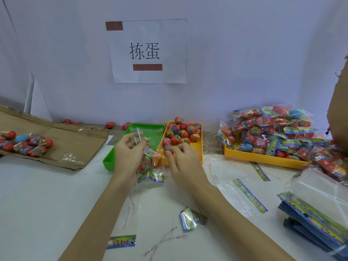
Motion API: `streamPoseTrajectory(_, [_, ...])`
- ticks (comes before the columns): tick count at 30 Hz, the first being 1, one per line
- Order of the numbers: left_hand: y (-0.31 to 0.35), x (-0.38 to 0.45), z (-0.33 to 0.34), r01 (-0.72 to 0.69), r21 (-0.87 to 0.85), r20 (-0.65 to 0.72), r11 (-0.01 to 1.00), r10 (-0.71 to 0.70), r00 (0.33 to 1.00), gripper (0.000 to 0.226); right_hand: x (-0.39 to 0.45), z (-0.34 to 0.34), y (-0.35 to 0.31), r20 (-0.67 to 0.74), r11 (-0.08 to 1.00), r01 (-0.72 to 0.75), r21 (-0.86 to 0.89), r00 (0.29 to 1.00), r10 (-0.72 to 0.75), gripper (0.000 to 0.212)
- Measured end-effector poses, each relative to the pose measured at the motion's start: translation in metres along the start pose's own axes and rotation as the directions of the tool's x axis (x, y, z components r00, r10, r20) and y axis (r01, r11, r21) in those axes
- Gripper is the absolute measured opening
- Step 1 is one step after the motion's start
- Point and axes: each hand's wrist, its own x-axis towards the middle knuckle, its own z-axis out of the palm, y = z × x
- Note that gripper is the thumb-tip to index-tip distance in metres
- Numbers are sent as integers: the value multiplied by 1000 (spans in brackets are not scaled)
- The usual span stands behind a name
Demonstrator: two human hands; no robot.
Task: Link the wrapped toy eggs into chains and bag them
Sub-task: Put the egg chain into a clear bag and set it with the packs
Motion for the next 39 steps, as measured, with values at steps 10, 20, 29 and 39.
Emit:
streamPoseTrajectory(10, [1, -1, 1, 0, 7, 23, 1000, 0, 1000, 25, 5, -5, 6, 204, 953, 107, -282, 978, -50, 52])
streamPoseTrajectory(20, [3, -11, 4, 7, 69, 243, 998, -23, 970, 23, 7, -34, 7, -245, 935, 34, 352, 968, 57, 16])
streamPoseTrajectory(29, [6, -24, 11, -92, 52, 506, 994, 53, 861, 34, 12, -62, -5, -179, 865, 28, 501, 981, 72, 27])
streamPoseTrajectory(39, [1, -22, 11, -247, 105, 539, 963, 154, 828, 33, 12, -64, 12, 112, 980, 102, 173, 986, -122, 25])
